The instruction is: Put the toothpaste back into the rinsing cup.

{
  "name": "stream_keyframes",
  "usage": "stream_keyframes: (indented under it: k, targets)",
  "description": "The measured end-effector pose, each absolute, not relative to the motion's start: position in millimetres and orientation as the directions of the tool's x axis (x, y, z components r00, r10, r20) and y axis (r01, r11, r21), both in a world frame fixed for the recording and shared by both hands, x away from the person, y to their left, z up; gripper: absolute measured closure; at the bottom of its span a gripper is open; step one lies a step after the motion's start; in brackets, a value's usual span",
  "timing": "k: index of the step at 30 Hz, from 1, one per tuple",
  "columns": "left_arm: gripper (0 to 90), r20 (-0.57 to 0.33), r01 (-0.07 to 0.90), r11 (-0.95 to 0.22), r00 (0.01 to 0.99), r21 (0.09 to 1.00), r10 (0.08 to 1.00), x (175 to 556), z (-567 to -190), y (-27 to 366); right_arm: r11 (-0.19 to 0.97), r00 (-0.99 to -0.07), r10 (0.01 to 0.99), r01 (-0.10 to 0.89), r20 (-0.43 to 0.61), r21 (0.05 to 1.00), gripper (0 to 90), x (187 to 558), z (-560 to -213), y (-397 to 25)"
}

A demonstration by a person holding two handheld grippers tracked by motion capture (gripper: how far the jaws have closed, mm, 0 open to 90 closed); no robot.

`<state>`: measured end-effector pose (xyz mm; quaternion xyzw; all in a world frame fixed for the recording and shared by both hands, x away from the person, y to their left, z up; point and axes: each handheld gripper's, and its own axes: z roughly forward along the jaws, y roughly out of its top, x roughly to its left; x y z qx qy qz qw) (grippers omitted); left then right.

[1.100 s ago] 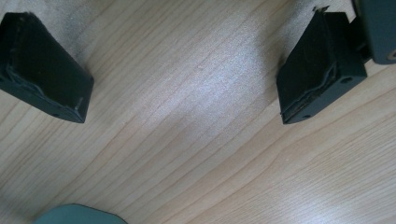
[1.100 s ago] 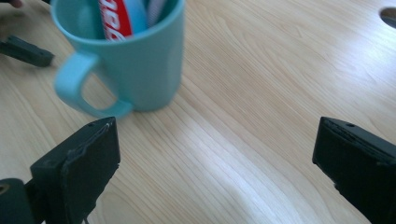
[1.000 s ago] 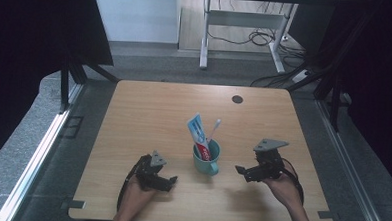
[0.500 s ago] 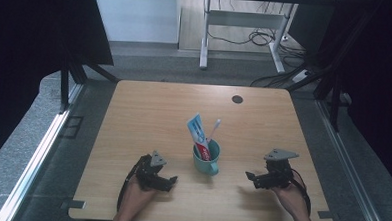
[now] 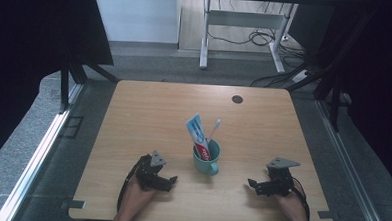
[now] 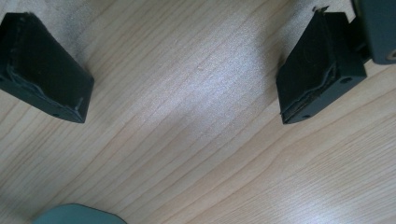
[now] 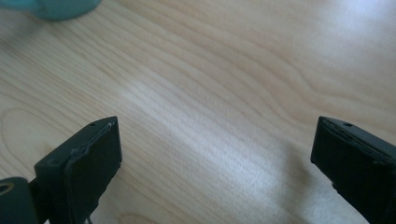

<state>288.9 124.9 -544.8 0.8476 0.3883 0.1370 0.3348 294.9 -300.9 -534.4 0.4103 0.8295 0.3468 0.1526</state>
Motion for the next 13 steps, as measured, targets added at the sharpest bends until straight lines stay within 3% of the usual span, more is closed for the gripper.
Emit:
stream_keyframes:
  k: [13]
  targets:
    - [4.3, -0.028, 0.568, -0.472, 0.658, 0.675, 0.752, 288.8, -544.7, 125.0, 0.422, -0.601, 0.799, 0.567, 0.005, 0.708, 1.9, 291.3, -542.8, -303.6]
